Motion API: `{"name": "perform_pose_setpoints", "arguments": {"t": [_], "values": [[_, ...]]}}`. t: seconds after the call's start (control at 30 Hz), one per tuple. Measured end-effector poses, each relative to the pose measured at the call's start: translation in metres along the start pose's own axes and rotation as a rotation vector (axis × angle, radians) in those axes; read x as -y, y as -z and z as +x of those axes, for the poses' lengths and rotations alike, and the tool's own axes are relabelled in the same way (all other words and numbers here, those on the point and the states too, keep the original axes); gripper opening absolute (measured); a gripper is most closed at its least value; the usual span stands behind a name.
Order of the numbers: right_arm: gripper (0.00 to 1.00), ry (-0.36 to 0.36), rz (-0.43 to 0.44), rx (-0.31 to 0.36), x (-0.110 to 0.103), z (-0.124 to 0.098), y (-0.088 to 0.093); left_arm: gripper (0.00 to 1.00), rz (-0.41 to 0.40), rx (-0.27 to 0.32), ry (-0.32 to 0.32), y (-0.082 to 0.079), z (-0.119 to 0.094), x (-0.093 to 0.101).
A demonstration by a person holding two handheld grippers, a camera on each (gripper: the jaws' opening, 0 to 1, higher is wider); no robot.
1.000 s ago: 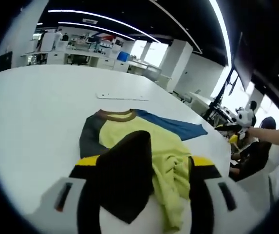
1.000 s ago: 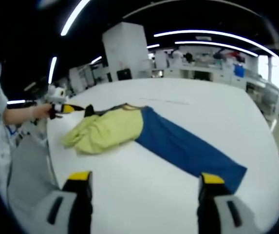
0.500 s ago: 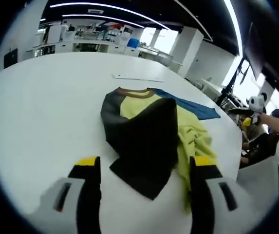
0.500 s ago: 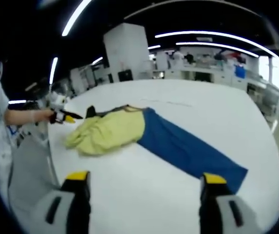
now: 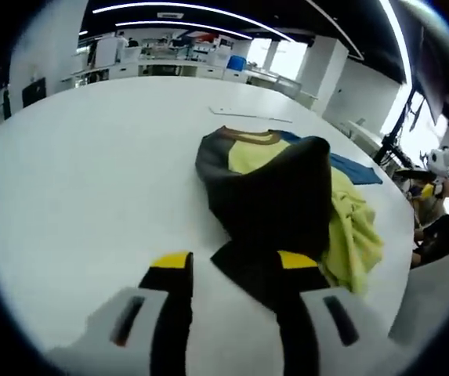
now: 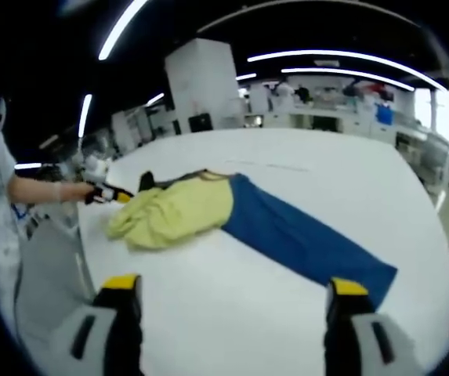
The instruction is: Fold the garment on the visible template until the final outline fits inside the template.
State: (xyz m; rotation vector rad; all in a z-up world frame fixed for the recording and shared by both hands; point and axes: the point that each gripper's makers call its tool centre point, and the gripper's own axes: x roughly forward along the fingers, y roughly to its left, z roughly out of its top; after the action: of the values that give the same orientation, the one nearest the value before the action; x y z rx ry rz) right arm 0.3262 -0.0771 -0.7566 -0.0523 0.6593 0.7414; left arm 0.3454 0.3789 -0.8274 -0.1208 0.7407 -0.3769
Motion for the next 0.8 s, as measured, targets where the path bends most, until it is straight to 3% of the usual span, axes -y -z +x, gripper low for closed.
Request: {"name": "perform_pose_setpoints", "arguments": {"t": [0.33, 0.47, 0.8], "values": [[0.96, 0.01, 0.01, -0.001, 0.001, -0.004, 0.002, 0.18, 0.01, -0.021, -0.038, 0.007, 0.003, -0.009], [0.95, 0.014, 0.014, 0.0, 0.0, -0.004, 0.003, 0.17, 0.02, -0.024, -0.039, 0.008, 0.006, -0.011], [0.94, 0.016, 0.022, -0.007, -0.011, -0.005, 0.007, 0.01, 0.054, -0.033, -0.047, 0.008, 0.009, -0.01]]}}
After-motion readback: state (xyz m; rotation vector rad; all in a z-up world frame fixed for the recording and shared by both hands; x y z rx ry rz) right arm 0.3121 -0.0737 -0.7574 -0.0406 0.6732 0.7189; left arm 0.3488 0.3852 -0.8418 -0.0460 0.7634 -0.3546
